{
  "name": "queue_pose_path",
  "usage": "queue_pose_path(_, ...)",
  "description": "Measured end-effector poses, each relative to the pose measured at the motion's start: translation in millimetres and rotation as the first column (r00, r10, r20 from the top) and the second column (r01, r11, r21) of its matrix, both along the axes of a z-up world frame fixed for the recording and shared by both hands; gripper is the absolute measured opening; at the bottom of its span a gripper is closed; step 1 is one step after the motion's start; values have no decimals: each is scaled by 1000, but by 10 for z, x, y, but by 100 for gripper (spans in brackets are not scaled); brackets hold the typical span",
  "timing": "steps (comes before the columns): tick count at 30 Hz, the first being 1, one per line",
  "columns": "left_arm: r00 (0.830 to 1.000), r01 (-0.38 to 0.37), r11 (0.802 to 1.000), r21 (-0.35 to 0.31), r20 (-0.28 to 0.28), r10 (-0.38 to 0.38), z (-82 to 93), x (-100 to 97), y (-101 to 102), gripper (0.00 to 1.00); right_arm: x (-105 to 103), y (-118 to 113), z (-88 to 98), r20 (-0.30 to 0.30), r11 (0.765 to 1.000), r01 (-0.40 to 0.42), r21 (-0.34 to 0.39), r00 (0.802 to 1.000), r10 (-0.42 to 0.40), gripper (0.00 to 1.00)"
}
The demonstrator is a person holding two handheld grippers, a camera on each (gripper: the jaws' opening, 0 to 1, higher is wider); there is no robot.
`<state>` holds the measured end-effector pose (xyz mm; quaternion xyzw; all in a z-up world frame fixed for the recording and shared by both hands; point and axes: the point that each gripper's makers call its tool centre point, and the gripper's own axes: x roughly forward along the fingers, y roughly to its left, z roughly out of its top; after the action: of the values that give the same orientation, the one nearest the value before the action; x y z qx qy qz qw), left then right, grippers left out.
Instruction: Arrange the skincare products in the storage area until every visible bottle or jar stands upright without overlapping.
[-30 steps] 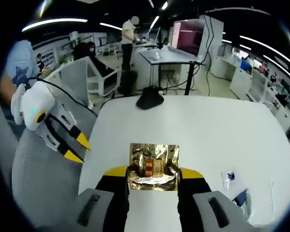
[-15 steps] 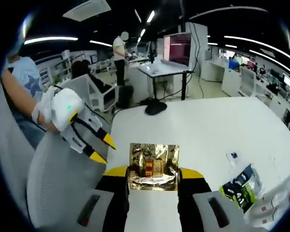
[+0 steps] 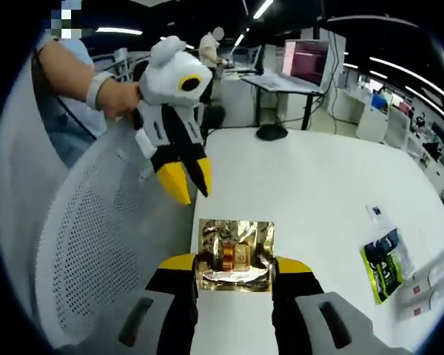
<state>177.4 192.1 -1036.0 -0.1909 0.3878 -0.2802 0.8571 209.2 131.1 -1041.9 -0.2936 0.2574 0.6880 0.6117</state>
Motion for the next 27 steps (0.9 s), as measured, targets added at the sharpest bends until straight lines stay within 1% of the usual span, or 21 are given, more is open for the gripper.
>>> queue_pose_path(1, 1000, -22, 997, -69, -11, 21, 44, 39, -71, 18, -2, -19, -12, 2, 1000, 1, 1, 1000, -1, 36)
queue_pose_path(2, 999, -45, 991, -123, -15, 43, 79, 81, -141, 19, -25, -43, -26, 3, 1000, -2, -1, 1000, 2, 36)
queue_pose_path(3, 998, -61, 986, -154, -18, 59, 101, 107, -180, 20, -39, -54, -29, 4, 1000, -4, -1, 1000, 4, 36)
queue_pose_path(4, 996, -91, 973, -211, -24, 88, 156, 147, -278, 20, -56, -65, -31, 10, 1000, -8, -1, 1000, 8, 36)
queue_pose_path(6, 996, -93, 962, -258, -15, 92, 202, 174, -372, 22, -108, -71, -12, 16, 1000, -28, 8, 999, 28, 36)
queue_pose_path(7, 994, -104, 956, -275, -20, 103, 206, 190, -415, 21, -131, -67, 2, 17, 999, -33, 14, 999, 33, 36)
queue_pose_path(8, 995, -105, 956, -273, -31, 100, 187, 181, -449, 22, -147, -59, 19, 25, 999, -41, 22, 999, 40, 36)
queue_pose_path(10, 995, -99, 957, -272, -36, 92, 156, 179, -493, 22, -180, -53, 45, 52, 997, -68, 22, 996, 67, 36)
queue_pose_path(11, 996, -90, 959, -269, -41, 82, 143, 166, -512, 21, -202, -47, 61, 66, 996, -87, 21, 994, 86, 36)
queue_pose_path(13, 996, -70, 963, -262, -70, 53, 108, 107, -548, 19, -232, -34, 93, 110, 991, -131, 19, 986, 128, 36)
queue_pose_path(14, 996, -71, 962, -264, -73, 53, 107, 103, -538, 18, -255, -30, 99, 116, 990, -141, 16, 984, 138, 36)
queue_pose_path(15, 996, -74, 961, -267, -74, 57, 111, 101, -535, 16, -281, -29, 106, 125, 988, -157, 11, 980, 154, 36)
queue_pose_path(16, 996, -75, 960, -270, -74, 57, 113, 103, -529, 13, -310, -20, 120, 149, 983, -184, 9, 972, 180, 36)
queue_pose_path(18, 996, -72, 959, -274, -77, 53, 131, 95, -543, 7, -372, -9, 135, 161, 978, -206, 12, 966, 202, 36)
queue_pose_path(20, 995, -68, 958, -279, -88, 45, 121, 80, -557, 2, -395, -8, 147, 171, 977, -215, 11, 963, 210, 36)
queue_pose_path(21, 995, -55, 956, -289, -91, 30, 128, 61, -583, 0, -405, -21, 147, 190, 975, -223, 1, 957, 218, 36)
queue_pose_path(22, 995, -57, 953, -299, -95, 30, 132, 68, -595, 0, -411, -31, 142, 196, 974, -225, -4, 955, 221, 36)
queue_pose_path(23, 994, -49, 957, -284, -104, 20, 105, 54, -593, 0, -416, -37, 141, 197, 974, -226, 0, 955, 222, 36)
queue_pose_path(25, 994, -47, 957, -286, -109, 16, 108, 43, -597, 0, -417, -48, 142, 186, 975, -221, 9, 959, 216, 37)
queue_pose_path(27, 995, -39, 965, -260, -99, 13, 91, 38, -579, 0, -360, -81, 127, 177, 984, -180, 13, 969, 175, 37)
